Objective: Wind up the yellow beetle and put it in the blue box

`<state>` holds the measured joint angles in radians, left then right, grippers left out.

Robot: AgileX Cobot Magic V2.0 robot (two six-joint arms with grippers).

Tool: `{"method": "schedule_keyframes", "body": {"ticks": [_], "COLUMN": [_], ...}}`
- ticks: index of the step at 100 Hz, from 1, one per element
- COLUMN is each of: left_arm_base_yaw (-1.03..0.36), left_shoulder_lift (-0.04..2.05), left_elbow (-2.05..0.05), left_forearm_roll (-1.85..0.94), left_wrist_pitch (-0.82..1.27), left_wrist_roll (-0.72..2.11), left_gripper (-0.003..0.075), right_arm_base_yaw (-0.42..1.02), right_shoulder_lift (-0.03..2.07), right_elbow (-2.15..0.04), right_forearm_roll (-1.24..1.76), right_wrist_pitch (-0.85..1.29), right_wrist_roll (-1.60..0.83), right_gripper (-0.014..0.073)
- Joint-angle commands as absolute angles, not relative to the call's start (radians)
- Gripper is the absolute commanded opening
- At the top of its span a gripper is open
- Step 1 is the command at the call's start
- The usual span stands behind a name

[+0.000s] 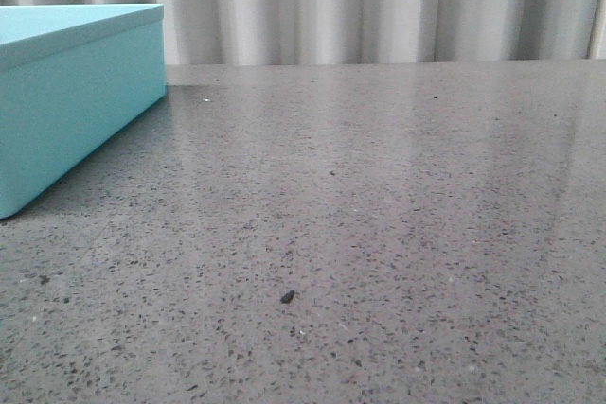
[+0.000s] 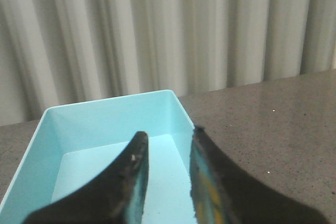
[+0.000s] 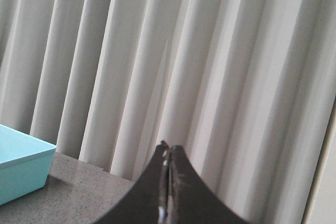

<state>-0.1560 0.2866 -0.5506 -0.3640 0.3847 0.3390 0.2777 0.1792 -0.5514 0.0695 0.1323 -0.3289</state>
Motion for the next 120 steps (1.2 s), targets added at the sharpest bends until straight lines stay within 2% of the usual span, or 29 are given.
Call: {"method": "schedule_keyframes", "body": {"ticks": [1,16,46,120], "left_arm_base_yaw": [-0.164,-0.164,-0.164,-0.164], "left_shoulder_lift": [0.227,0.186,0.179,0.179], "left_elbow": [-0.506,-0.406,-0.291,-0.279], "left_forearm_roll": [-0.38,-0.388,-0.429,-0.453], "left_wrist_pitch": [0.291,0.271,0.081,0.077], "left_wrist_roll": [0.336,0.336,0.336,0.336], "left_gripper": [0.0092,-0.0022,-0.0021,-0.0021], "right_arm_base_yaw": [0.281,0.281,0.281,0.281], "right_shoulder_lift": [0.184,0.162,0.154,0.154], "right_elbow": [-0.548,-0.466,-0.349,-0.347], "right_forearm_roll": [0.091,0.107,0.107,0.107], "right_wrist_pitch": [0.071,0.069,0.0,-0.017], "right_wrist_roll": [-0.334,-0.334,-0.334,-0.334], "right_gripper": [-0.008,-0.008,-0.008,-0.008]}}
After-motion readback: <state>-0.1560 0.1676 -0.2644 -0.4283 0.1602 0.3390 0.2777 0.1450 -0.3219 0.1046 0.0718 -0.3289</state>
